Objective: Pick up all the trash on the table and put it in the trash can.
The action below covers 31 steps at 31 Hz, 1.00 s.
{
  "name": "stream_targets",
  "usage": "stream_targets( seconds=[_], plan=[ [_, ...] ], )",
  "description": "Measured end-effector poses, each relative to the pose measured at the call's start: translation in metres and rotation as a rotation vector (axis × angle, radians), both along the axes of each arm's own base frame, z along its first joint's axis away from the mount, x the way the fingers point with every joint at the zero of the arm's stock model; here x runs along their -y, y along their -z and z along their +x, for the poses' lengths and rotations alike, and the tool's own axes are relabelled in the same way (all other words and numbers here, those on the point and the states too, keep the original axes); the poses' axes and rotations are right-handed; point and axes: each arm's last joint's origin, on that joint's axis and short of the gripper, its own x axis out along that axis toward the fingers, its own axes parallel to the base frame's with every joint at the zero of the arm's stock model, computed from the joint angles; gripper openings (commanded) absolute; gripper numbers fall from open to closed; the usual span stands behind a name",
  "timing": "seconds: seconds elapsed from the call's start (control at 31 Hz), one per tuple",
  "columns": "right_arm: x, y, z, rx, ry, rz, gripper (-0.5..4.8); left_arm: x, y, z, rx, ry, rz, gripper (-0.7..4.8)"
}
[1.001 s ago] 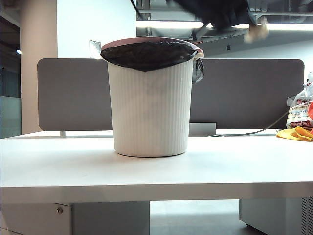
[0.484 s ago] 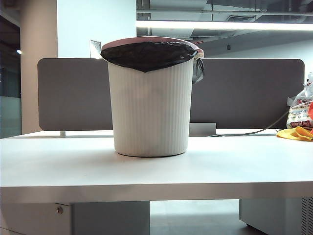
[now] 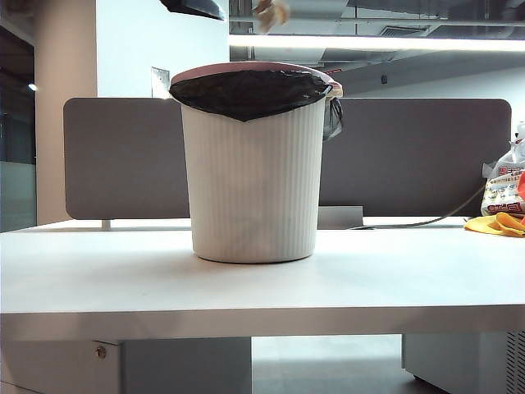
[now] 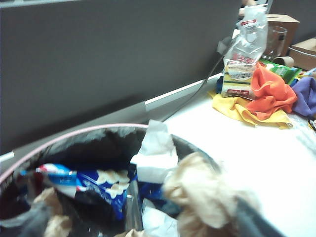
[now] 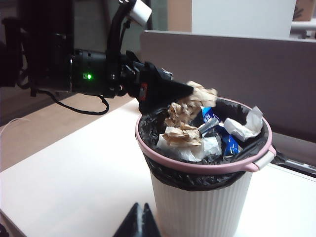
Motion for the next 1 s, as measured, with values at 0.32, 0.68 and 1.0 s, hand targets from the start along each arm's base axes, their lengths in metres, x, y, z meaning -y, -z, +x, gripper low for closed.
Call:
stream_targets(
  seconds=[0.32, 0.68, 1.0],
  plan=[
    [-0.002, -0.001, -0.003, 0.004, -0.018, 0.01, -0.05, -0.004, -0.002, 0.001, 0.031, -0.126, 0.026, 4.79],
    [0.007, -0.006, -0.015, 0.023, -0.021, 0.036, -0.05, -0.019, -0.019, -0.021, 0.041, -0.231, 0.116, 4.79],
    [0.022, 0.011, -0.036, -0.12, -0.02, -0.07, -0.05, -0.078, -0.082, -0.142, 0.024, -0.113, 0.1, -0.06]
  ],
)
